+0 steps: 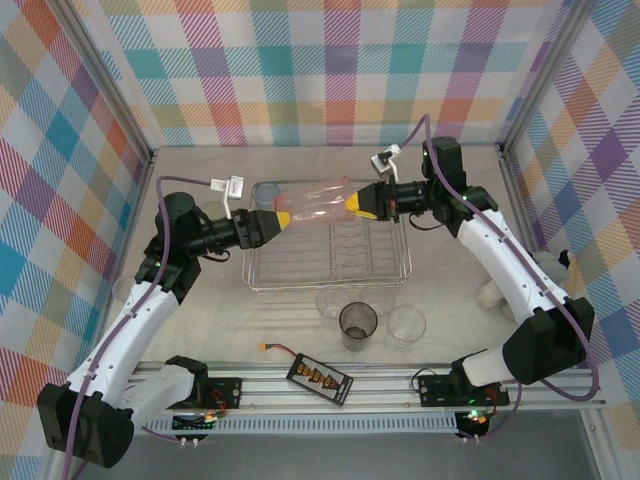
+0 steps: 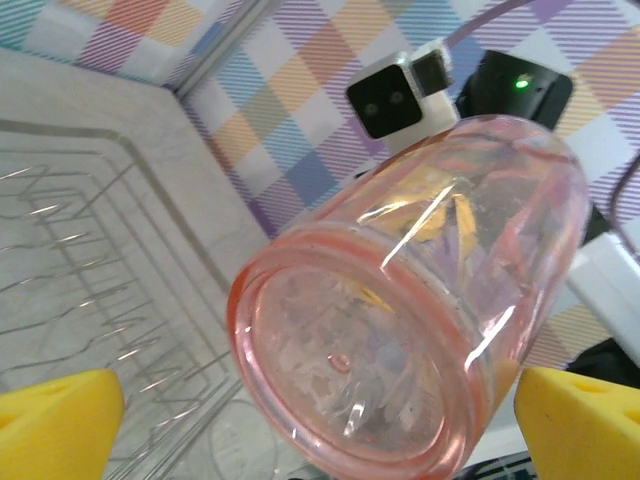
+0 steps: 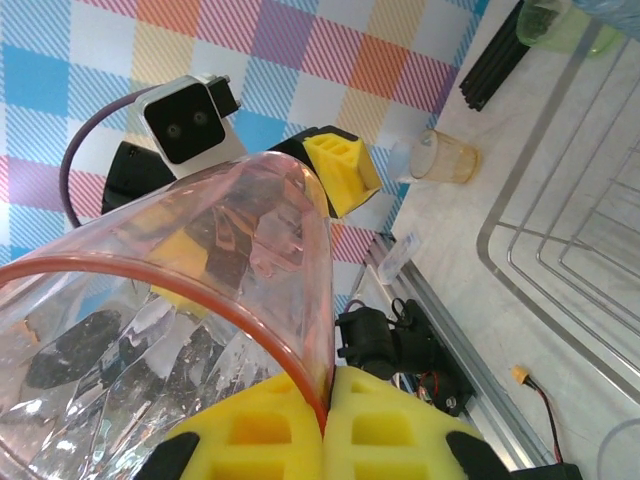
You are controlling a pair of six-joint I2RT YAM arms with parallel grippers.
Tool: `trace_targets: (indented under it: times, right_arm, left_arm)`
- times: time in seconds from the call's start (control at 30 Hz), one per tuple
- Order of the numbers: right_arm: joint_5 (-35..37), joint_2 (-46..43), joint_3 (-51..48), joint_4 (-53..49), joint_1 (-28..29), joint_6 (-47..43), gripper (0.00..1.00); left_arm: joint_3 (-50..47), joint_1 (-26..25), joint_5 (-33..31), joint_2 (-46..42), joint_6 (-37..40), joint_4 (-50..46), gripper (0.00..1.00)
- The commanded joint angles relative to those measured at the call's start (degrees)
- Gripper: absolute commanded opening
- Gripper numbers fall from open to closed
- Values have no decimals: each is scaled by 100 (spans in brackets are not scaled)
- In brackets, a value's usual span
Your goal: Load the cups into the dish rack
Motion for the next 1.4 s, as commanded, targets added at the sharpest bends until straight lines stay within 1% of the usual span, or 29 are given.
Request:
trace_targets:
  times: [0.0, 0.17, 0.3, 0.5, 0.63, 0.73, 0.93, 0.97, 1.0, 1.07, 1.1, 1.13, 1.17, 1.2, 1.23, 1.27, 1.3, 1.33, 1.37]
  right_arm:
    - [-426, 28, -59, 552, -3, 237, 0]
    - [-482, 156, -7, 728, 99, 319, 0]
    - [-467, 286, 33, 821, 180, 378, 0]
    - [-484, 551, 91, 830, 317, 429, 0]
    - [-450, 653, 121, 825, 361, 432, 0]
    - [-449, 691, 148, 844, 396, 446, 0]
    - [-406, 869, 192, 616, 445, 373, 0]
    - [-375, 889, 193, 559, 445, 343, 4]
    - [-322, 910, 200, 459, 442, 313, 14]
    - [-144, 953, 238, 220, 436, 170, 24]
    - [-52, 966, 250, 135, 436, 139, 31]
    - [177, 970, 268, -79, 413, 67, 41]
    - [574, 977, 314, -466, 377, -98, 44]
    - [1031, 992, 385, -909, 346, -337, 49]
    - [1831, 1019, 528, -1663, 310, -691, 54]
    - [2503, 1032, 609, -2164, 296, -887, 55]
    - [3219, 1026, 644, -2598, 278, -1053, 56]
    - [3680, 984, 606, -2803, 265, -1162, 57]
    - [4039, 924, 527, -2895, 252, -1243, 58]
  left_arm:
    - [-71, 8, 400, 66, -560, 1005, 100]
    - [-29, -8, 573, 236, -690, 1076, 100]
    - [-36, -51, 649, 279, -795, 1223, 98]
    - [60, -89, 701, 350, -786, 974, 95]
    - [96, -97, 819, 411, -833, 944, 84]
    - [97, -97, 818, 411, -810, 919, 79]
    - [118, -106, 622, 426, -556, 588, 49]
    - [124, -106, 592, 421, -526, 553, 44]
    - [124, -114, 552, 421, -490, 496, 39]
    - [171, -115, 422, 416, -316, 221, 37]
    - [201, -115, 333, 411, -199, 7, 35]
    - [273, -115, 191, 412, 11, -247, 32]
    - [404, -115, -115, 416, 385, -888, 24]
    - [617, -115, -569, 434, 793, -1658, 14]
    - [845, -115, -1100, 494, 1168, -2495, 5]
    - [1132, -115, -1614, 594, 1465, -3206, 0]
    - [1354, -115, -2018, 697, 1647, -3715, 0]
    - [1593, -115, -2413, 827, 1813, -4220, 0]
    - [1795, -115, -2678, 972, 1917, -4605, 0]
